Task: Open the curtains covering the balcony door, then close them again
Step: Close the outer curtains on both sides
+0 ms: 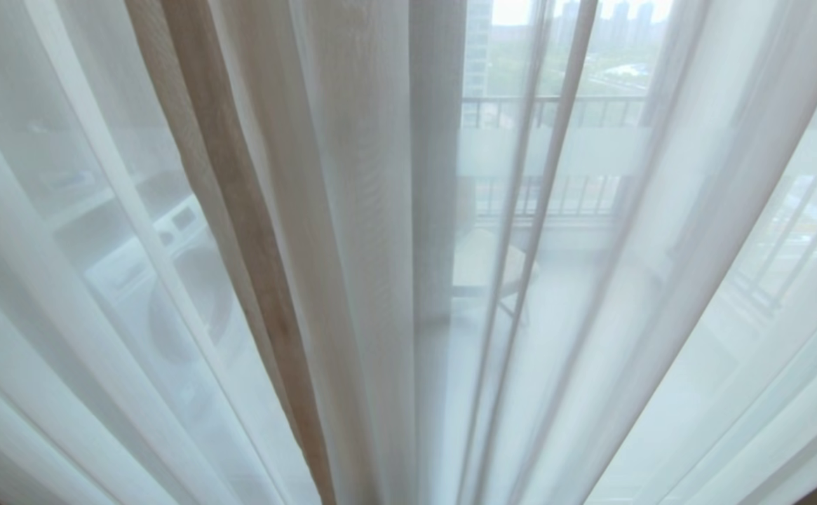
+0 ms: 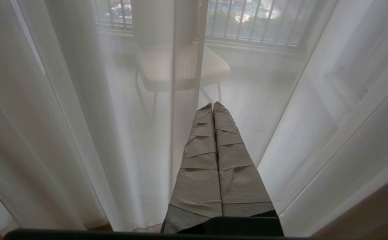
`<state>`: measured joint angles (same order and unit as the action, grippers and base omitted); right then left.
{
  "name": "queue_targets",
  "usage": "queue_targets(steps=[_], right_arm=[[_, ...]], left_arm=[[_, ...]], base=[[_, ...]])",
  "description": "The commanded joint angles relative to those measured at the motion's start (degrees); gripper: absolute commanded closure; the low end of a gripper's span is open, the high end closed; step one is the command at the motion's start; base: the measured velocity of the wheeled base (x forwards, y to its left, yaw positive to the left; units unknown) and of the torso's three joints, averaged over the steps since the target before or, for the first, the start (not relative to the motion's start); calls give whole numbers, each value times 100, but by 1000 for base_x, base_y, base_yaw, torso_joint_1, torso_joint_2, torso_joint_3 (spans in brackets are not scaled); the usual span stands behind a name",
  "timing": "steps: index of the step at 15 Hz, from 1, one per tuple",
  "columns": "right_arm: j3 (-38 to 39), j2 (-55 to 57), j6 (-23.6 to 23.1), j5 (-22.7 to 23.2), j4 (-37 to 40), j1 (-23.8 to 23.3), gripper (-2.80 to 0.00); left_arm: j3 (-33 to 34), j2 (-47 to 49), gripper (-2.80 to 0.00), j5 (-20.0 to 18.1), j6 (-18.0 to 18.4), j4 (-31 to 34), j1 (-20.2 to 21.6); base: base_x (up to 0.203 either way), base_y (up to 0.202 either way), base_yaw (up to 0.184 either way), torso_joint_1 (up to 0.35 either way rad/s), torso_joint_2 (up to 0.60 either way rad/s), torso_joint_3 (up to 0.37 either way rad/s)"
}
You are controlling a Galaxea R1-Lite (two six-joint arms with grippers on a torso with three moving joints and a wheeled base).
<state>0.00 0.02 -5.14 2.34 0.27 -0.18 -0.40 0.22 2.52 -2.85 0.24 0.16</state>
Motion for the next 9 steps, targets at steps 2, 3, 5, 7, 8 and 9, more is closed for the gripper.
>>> queue_targets(steps=[2, 3, 5, 7, 8, 9], right_arm=[[0, -2, -4, 3, 0, 1, 0], [0, -2, -4, 3, 0, 1, 0], [0, -2, -4, 3, 0, 1, 0], [0, -2, -4, 3, 0, 1, 0], [0, -2, -4, 3, 0, 1, 0], [0, -2, -4, 3, 0, 1, 0]], left_arm=[[14, -13, 0, 3, 2, -77, 2], [28, -13, 0, 7, -1, -77, 2], [31, -13, 0, 3, 5, -78, 2], [31, -13, 0, 3, 21, -83, 2], [31, -13, 0, 3, 30, -77, 2], [31, -13, 0, 3, 34, -77, 2]], base=[[0, 0, 0, 0, 0, 0], [0, 0, 0, 0, 0, 0], [0, 0, 0, 0, 0, 0], [0, 0, 0, 0, 0, 0], [0, 0, 0, 0, 0, 0], [0, 0, 0, 0, 0, 0]])
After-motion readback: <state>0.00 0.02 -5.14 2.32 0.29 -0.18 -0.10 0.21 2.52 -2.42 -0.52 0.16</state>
